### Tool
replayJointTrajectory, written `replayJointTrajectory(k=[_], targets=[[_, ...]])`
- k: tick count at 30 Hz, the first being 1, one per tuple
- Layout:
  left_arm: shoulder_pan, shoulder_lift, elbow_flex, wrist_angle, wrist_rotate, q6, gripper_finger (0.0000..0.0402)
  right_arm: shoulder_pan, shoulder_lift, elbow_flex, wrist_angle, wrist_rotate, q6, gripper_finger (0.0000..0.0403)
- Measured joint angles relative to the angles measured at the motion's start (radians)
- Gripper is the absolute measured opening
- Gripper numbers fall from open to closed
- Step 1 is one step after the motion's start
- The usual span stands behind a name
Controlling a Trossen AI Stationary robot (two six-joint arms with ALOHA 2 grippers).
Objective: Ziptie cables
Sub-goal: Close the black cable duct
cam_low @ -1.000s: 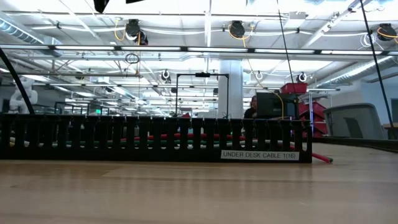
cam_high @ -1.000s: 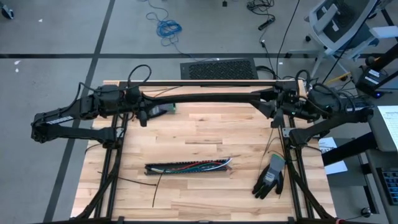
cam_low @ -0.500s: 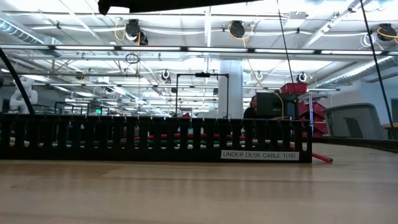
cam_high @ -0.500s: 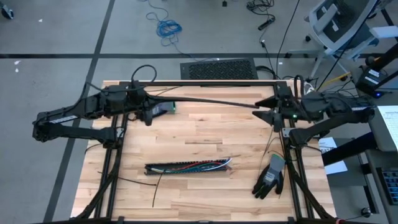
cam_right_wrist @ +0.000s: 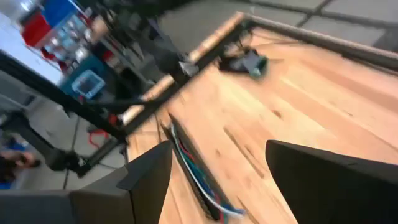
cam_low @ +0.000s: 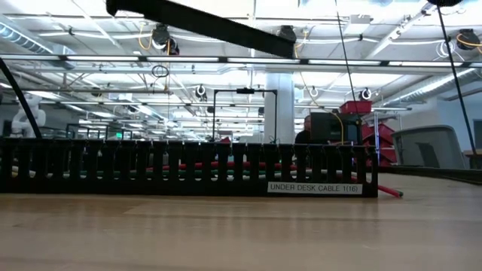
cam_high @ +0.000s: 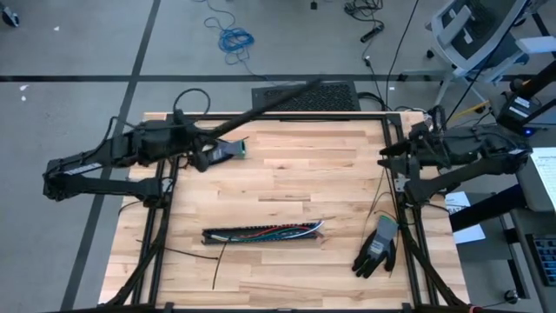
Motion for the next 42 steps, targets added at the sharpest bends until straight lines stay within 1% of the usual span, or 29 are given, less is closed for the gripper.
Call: replayJointTrajectory(k=[2,4,6,9,12,15,16,19,23,26,29,31,32,35,38,41,42], targets=[[-0.019,0.037,0.0,-0.02,-0.023,0.081,0.0003,0.001,0.007,0.0,0.054,0.033,-0.008,0.0251],[-0.053,0.08,0.0,-0.043,-0.101,0.164,0.0002,0.001,0.022,0.0,0.145,0.037,-0.037,0.0251],[-0.094,0.135,0.0,-0.056,-0.175,0.275,0.0002,0.0,0.046,0.0,0.272,0.042,-0.093,0.0251],[-0.156,0.222,-0.002,-0.054,-0.256,0.502,0.0002,0.0,0.109,0.001,0.412,-0.005,-0.168,0.0251],[-0.224,0.309,0.008,-0.05,-0.351,0.715,0.0002,-0.007,0.199,0.001,0.442,-0.08,-0.221,0.0251],[-0.286,0.391,0.017,-0.047,-0.379,0.863,0.0002,-0.019,0.302,-0.001,0.407,-0.103,-0.308,0.0251],[-0.305,0.41,0.021,-0.046,-0.38,0.885,0.0002,-0.024,0.334,-0.001,0.389,-0.102,-0.349,0.0251],[-0.366,0.449,0.028,-0.004,-0.378,0.885,0.0001,-0.058,0.437,0.0,0.346,-0.083,-0.49,0.0251],[-0.434,0.48,0.028,0.036,-0.287,0.875,0.0001,-0.106,0.575,-0.002,0.311,-0.096,-0.668,0.0251],[-0.472,0.497,0.028,0.087,-0.275,0.884,0.0001,-0.135,0.648,-0.001,0.322,-0.114,-0.757,0.0251],[-0.493,0.519,0.028,0.132,-0.277,0.891,0.0001,-0.162,0.703,-0.001,0.351,-0.202,-0.788,0.0251],[-0.502,0.534,0.028,0.136,-0.28,0.892,0.0001,-0.175,0.726,-0.001,0.37,-0.273,-0.772,0.0251],[-0.505,0.542,0.028,0.135,-0.287,0.898,0.0001,-0.18,0.736,-0.001,0.381,-0.29,-0.757,0.0251],[-0.511,0.566,0.028,0.14,-0.324,0.946,0.0,-0.195,0.762,-0.001,0.437,-0.28,-0.741,0.0252],[-0.512,0.582,0.028,0.161,-0.345,0.965,0.0,-0.213,0.78,0.001,0.483,-0.247,-0.8,0.026],[-0.512,0.584,0.028,0.165,-0.353,0.97,0.0,-0.225,0.811,0.0,0.488,-0.249,-0.822,0.0274],[-0.513,0.584,0.028,0.165,-0.359,0.971,0.0,-0.225,0.822,0.0,0.486,-0.248,-0.853,0.028]])
